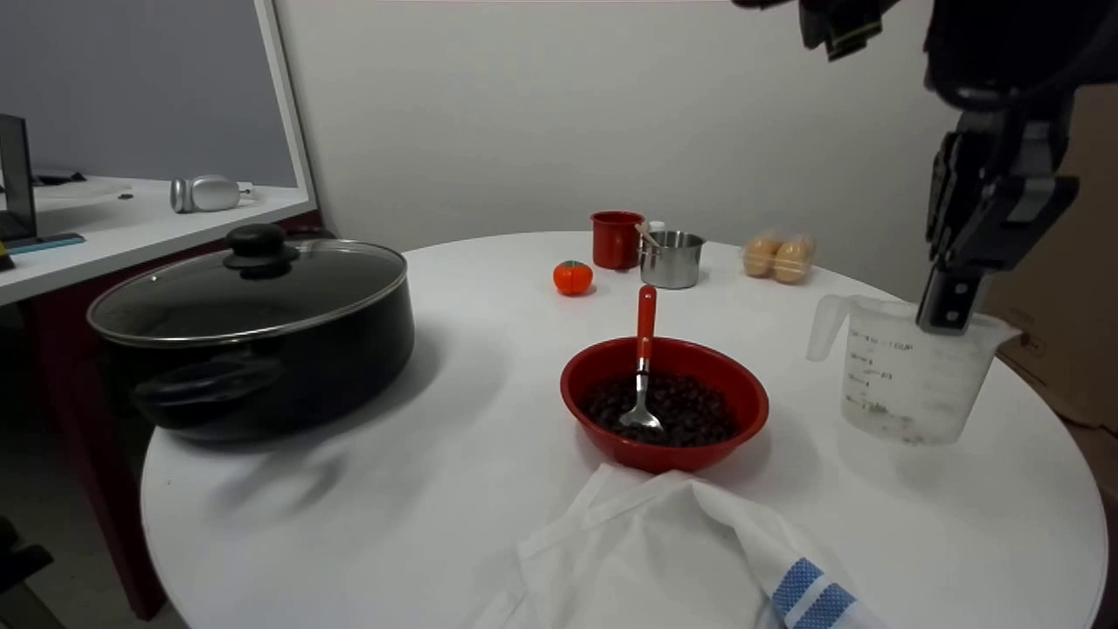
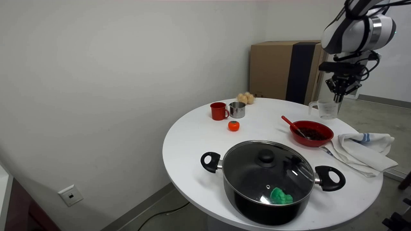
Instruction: Move the clear jar to the right of the orange bowl
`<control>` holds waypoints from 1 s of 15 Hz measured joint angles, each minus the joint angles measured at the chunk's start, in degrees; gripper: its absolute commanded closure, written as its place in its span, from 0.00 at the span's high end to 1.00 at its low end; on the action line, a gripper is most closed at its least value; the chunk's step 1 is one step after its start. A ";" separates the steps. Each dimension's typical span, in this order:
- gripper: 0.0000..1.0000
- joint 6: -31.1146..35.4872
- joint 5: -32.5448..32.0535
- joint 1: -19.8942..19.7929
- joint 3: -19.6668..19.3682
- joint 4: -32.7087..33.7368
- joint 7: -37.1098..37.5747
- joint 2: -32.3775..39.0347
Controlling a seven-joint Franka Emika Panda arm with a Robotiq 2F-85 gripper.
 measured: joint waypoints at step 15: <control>0.64 8.01 2.70 -1.04 1.84 -3.41 -15.87 2.84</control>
